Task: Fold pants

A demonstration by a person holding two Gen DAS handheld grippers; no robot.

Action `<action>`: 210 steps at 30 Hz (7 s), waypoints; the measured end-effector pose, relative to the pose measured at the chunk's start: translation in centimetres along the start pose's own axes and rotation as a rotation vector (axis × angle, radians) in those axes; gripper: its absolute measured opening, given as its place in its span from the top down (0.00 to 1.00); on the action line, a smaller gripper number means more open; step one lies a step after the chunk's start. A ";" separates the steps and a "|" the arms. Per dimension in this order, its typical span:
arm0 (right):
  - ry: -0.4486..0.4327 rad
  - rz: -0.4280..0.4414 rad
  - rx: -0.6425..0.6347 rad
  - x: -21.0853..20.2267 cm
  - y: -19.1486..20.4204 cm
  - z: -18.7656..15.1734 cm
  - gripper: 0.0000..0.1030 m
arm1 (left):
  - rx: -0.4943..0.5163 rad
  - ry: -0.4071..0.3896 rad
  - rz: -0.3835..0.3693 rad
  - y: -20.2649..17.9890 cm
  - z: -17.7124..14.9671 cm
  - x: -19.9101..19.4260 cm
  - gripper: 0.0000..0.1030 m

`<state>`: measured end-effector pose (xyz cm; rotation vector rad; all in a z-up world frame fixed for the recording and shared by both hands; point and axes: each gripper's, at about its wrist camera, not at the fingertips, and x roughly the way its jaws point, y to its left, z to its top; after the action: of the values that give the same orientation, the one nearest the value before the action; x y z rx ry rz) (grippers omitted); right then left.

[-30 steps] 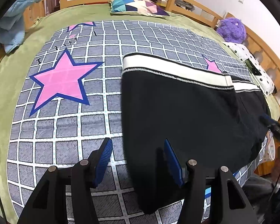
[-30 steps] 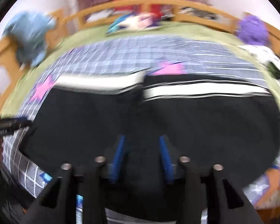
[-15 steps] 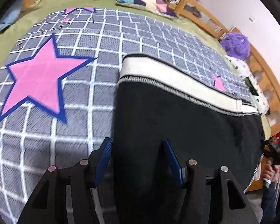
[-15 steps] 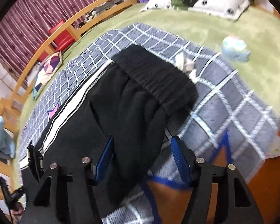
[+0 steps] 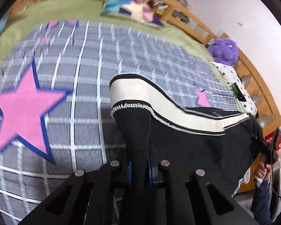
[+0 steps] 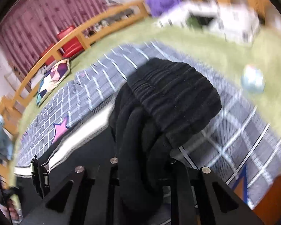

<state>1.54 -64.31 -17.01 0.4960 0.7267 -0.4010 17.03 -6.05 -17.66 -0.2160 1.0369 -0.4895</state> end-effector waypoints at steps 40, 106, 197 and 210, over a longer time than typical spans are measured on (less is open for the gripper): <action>0.176 0.248 -0.438 -4.7 29.8 -14.7 0.60 | 0.036 -0.004 0.278 6.8 -8.7 -9.2 0.37; 0.089 0.091 -0.394 -1.9 25.8 -12.6 0.61 | 0.025 -0.130 0.223 1.4 -2.9 -13.4 0.83; 0.315 0.308 -0.269 11.7 7.3 0.3 0.22 | -0.079 0.094 -0.177 -7.9 -2.5 9.7 0.41; 0.272 0.357 -0.185 6.8 9.4 1.7 0.71 | -0.064 0.096 -0.394 -8.4 2.1 4.7 0.90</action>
<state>11.83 -58.78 -18.07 0.4987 0.9077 0.0700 18.35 -15.78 -16.92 -0.4620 1.1082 -0.8299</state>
